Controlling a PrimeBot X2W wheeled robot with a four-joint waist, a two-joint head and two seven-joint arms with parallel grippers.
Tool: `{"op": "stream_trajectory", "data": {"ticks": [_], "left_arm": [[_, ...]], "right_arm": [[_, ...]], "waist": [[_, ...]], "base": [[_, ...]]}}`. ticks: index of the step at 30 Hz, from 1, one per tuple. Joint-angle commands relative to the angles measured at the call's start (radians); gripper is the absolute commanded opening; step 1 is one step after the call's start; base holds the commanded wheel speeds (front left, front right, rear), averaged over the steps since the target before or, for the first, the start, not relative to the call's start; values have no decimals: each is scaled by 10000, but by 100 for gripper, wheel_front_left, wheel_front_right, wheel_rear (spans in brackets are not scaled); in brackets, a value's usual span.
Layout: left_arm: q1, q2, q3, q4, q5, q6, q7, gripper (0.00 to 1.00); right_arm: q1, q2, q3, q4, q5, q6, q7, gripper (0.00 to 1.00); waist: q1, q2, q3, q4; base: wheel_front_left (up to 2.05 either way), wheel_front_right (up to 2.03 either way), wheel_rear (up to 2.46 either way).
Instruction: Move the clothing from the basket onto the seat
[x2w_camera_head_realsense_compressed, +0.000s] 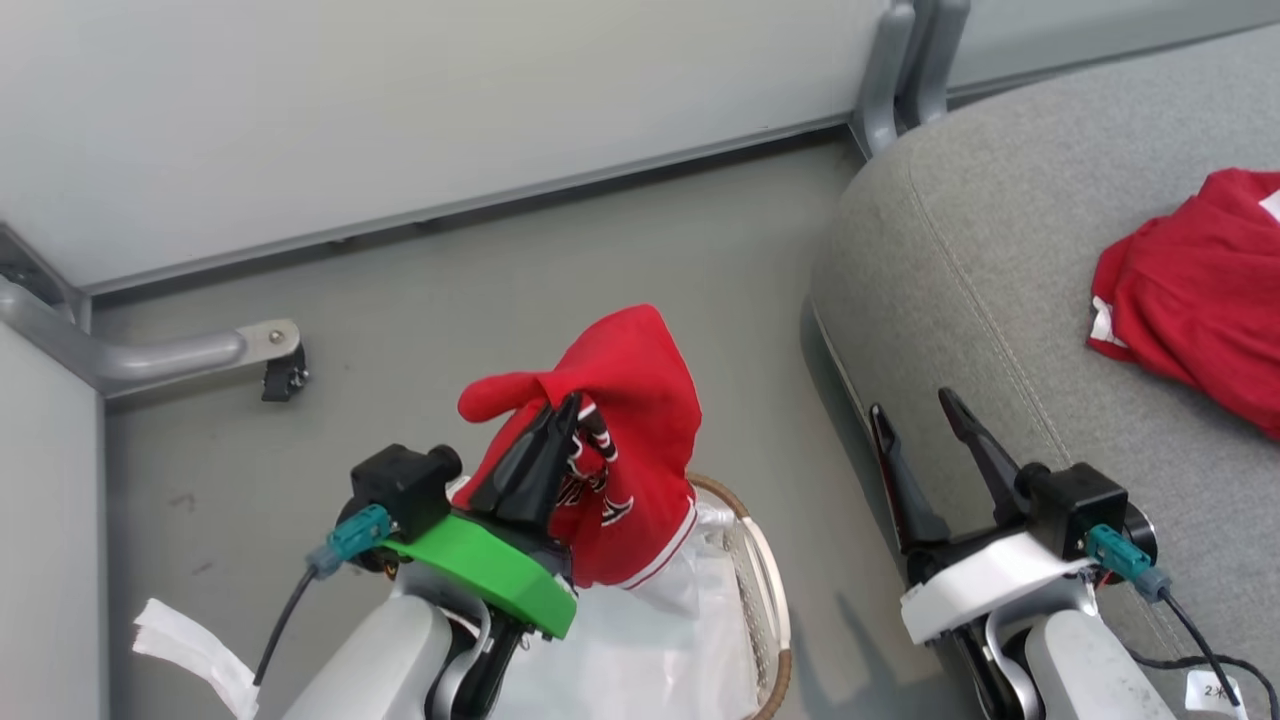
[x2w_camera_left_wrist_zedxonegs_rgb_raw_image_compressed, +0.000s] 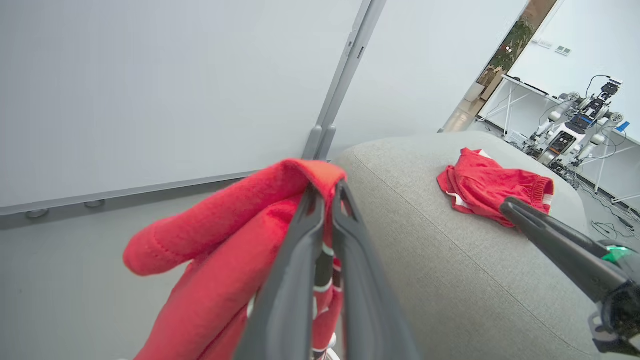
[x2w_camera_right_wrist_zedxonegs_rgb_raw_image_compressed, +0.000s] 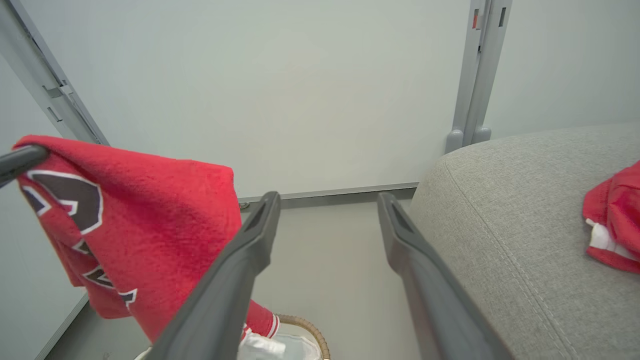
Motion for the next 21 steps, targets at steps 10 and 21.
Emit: {"op": "stream_trajectory", "data": {"ticks": [10,21], "left_arm": [[114,-289,927,-1591,695,-32,-23,0],[-251,-604,1046,-2153,1097,-32,-23,0]], "right_arm": [[705,-39,205,233,-54,-10,1,100],[678,-260,1957,435,-383,-10,1,100]], "waist": [[1,0,-804,357],[1,0,-1087,581]], "base": [[0,0,0],[0,0,0]]}}
